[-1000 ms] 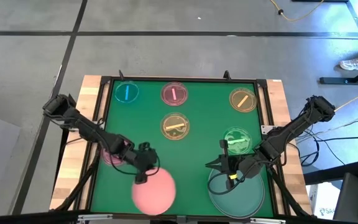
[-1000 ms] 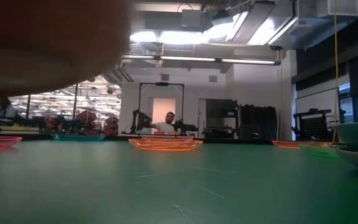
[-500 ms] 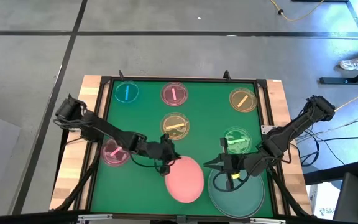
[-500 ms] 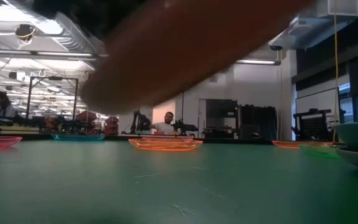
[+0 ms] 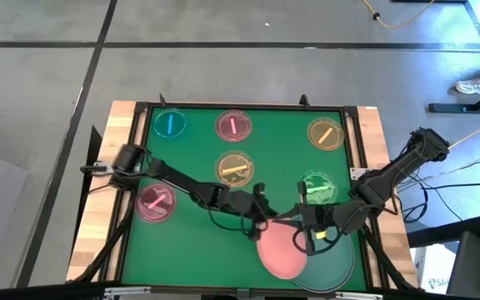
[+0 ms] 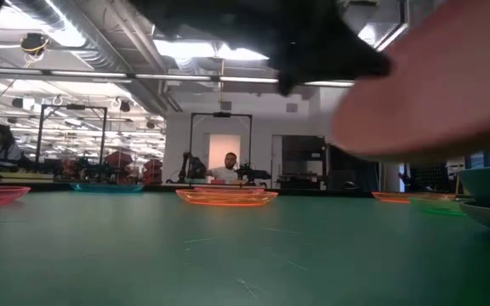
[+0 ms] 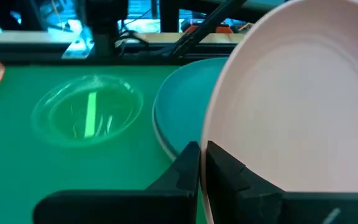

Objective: Stack plastic plates
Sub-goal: Stack the light orange plate on top of the green plate

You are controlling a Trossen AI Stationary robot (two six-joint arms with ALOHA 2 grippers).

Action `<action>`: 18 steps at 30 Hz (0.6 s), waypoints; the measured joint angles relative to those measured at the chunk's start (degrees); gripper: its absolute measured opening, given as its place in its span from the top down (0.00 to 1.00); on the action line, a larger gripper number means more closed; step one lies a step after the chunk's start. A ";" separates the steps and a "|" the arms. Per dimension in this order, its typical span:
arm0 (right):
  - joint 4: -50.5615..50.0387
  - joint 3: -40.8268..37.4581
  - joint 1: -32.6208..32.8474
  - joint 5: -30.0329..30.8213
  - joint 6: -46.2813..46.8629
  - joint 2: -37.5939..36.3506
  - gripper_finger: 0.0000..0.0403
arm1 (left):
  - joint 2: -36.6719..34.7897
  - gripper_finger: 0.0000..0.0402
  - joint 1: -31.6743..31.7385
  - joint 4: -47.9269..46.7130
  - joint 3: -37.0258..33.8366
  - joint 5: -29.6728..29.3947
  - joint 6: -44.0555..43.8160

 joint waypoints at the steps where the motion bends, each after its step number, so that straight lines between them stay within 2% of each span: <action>1: 0.04 0.16 0.00 0.11 0.08 0.00 0.98 | 1.69 0.97 -0.02 -0.09 2.05 0.01 0.64; 11: -0.63 0.25 0.00 0.14 0.25 0.00 0.98 | 14.48 0.97 0.11 -0.02 18.10 0.18 3.57; 18: -1.41 0.25 0.00 0.12 1.04 -0.01 0.98 | 16.22 0.97 0.15 0.06 20.45 1.20 5.03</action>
